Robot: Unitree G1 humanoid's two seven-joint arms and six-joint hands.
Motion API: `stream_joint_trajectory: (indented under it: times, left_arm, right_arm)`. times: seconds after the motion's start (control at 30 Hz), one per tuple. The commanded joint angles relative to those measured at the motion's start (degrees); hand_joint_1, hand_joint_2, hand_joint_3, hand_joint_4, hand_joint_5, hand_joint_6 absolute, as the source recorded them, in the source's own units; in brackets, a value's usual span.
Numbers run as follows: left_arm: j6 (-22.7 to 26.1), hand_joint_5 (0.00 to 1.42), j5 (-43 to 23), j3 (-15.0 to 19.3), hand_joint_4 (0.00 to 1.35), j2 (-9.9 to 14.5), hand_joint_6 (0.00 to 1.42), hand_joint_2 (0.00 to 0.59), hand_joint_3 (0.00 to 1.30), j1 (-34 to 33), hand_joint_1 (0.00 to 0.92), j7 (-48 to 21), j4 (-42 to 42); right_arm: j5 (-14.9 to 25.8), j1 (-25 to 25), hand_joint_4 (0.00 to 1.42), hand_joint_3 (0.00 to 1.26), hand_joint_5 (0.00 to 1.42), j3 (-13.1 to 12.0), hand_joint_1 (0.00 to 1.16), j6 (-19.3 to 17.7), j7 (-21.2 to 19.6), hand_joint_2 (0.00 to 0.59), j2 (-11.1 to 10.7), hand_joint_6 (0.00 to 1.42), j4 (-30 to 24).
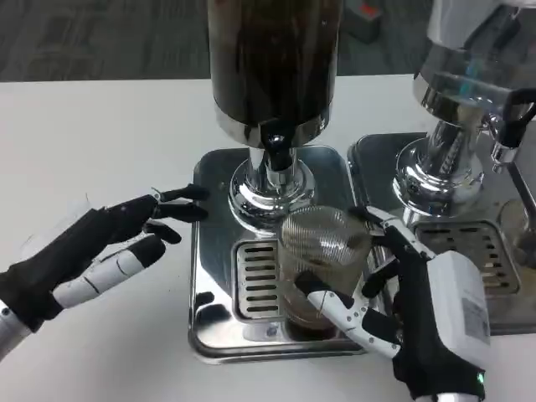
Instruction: Grasp the cup under the faucet to collect the drink, then remove the cup.
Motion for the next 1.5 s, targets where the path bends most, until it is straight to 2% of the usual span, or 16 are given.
stream_joint_trajectory:
  times: [0.03, 0.27, 0.47, 0.63, 0.9, 1.5]
  left_arm:
    - [-3.67, 0.21, 3.55, -1.26, 0.22, 1.4, 0.38, 0.138, 0.23, 0.82, 0.0, 2.05, -0.08]
    - [-8.27, 0.15, 7.17, -1.91, 0.16, 3.25, 0.34, 0.126, 0.22, 1.99, 0.0, 5.55, 0.02]
    - [-10.03, 0.14, 8.25, -2.45, 0.16, 4.94, 0.33, 0.124, 0.21, 2.85, 0.0, 7.45, 0.38]
    - [-12.19, 0.11, 9.48, -3.09, 0.11, 6.45, 0.31, 0.122, 0.2, 4.1, 0.0, 8.43, -0.16]
    - [-15.89, 0.03, 9.53, -4.34, 0.03, 8.63, 0.27, 0.114, 0.15, 6.44, 0.0, 9.29, -1.71]
    - [-18.97, 0.02, 7.54, -6.2, 0.02, 11.93, 0.26, 0.113, 0.12, 8.69, 0.0, 9.21, -5.11]
  right_arm:
    - [0.25, 0.46, 0.69, 0.54, 0.89, -0.39, 0.5, -2.73, -1.84, 0.243, 0.7, 1.25, -2.06]
    - [-0.03, 1.62, 0.7, 0.54, 0.9, -0.66, 0.49, -3.22, -1.85, 0.233, 0.68, 1.25, -3.62]
    - [-0.25, 2.56, 0.71, 0.55, 0.91, -0.73, 0.49, -3.49, -1.79, 0.237, 0.52, 1.25, -4.69]
    - [-0.44, 3.26, 0.7, 0.56, 0.91, -1.05, 0.54, -3.95, -1.89, 0.228, 0.52, 1.25, -5.66]
    - [-0.86, 5.52, 0.7, 0.56, 0.91, -1.3, 0.56, -4.53, -2.25, 0.23, 0.23, 1.25, -8.07]
    - [-1.18, 11.39, 0.71, 0.57, 0.93, -2.29, 0.61, -5.88, -1.46, 0.222, -0.66, 1.27, -13.75]
